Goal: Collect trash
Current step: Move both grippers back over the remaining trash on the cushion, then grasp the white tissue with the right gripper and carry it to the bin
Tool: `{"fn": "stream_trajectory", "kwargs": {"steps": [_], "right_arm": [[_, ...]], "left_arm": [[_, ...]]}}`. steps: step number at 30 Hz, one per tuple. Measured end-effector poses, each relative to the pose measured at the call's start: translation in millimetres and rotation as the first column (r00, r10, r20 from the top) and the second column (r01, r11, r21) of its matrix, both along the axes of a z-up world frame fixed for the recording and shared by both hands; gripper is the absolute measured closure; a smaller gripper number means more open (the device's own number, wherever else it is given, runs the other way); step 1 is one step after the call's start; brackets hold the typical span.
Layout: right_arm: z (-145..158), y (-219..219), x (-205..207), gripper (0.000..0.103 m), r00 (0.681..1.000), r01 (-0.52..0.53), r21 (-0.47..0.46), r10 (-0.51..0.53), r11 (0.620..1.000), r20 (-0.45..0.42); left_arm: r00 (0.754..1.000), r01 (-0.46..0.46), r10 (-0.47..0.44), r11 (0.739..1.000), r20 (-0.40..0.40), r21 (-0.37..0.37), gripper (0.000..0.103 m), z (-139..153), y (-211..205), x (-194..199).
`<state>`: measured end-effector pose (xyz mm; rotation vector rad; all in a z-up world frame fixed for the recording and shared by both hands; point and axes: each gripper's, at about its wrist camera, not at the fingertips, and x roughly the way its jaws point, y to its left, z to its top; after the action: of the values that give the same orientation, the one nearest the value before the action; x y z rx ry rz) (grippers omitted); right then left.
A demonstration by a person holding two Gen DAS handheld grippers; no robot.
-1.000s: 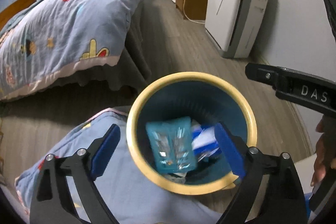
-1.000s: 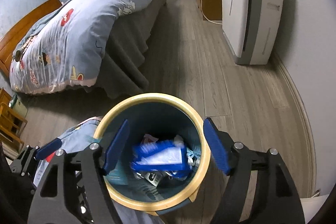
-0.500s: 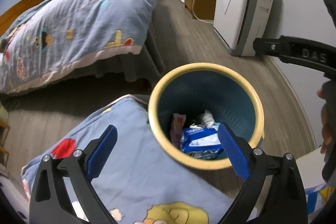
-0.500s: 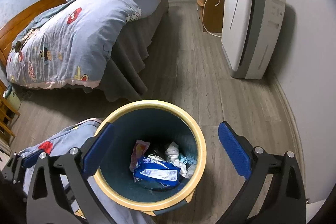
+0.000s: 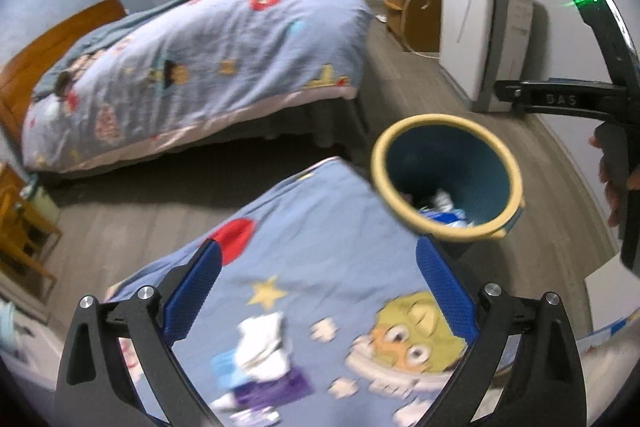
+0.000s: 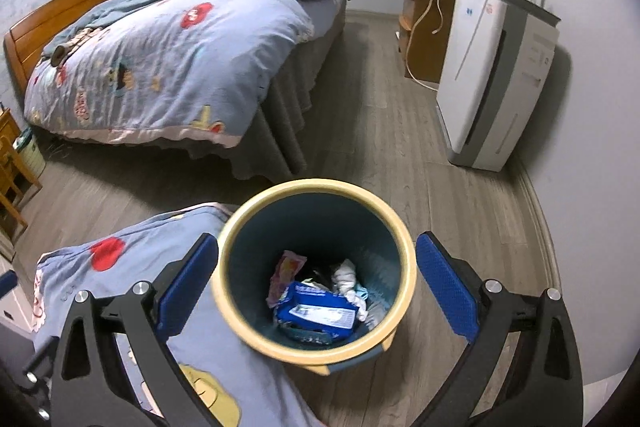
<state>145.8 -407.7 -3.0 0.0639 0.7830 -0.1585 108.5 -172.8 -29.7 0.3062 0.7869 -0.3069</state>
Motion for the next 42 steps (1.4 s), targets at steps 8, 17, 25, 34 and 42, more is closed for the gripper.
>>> {"fn": "stream_trajectory", "kwargs": {"steps": [8,17,25,34,42], "right_arm": [[-1.9,50.5,-23.4,0.006,0.998,-0.053,0.01,0.054,0.999,-0.013],[-14.9,118.5,-30.9,0.006,0.987,-0.149,0.001,0.148,0.989,-0.069],[-46.7,170.0,-21.6,0.006,0.968,-0.154,0.145,0.179,0.977,-0.177],[-99.3,236.5,-9.9,0.006,0.923,-0.191,0.163,0.234,0.968,-0.304],[-127.0,277.3,2.9,0.006,0.906,-0.248,0.095,0.265,0.964,-0.331]], "left_arm": [[0.993,-0.12,0.12,0.992,-0.013,-0.024,0.006,-5.9,69.9,-29.9],[0.972,-0.233,0.232,0.972,-0.034,-0.018,0.006,-30.3,133.0,-48.5],[0.947,-0.304,0.303,0.953,-0.106,0.006,0.006,-61.7,174.9,-51.9],[0.947,-0.283,0.291,0.956,-0.137,0.079,0.006,-85.2,193.3,-57.9],[0.923,-0.322,0.329,0.944,-0.198,0.067,0.006,-99.4,214.8,-42.5]]}}
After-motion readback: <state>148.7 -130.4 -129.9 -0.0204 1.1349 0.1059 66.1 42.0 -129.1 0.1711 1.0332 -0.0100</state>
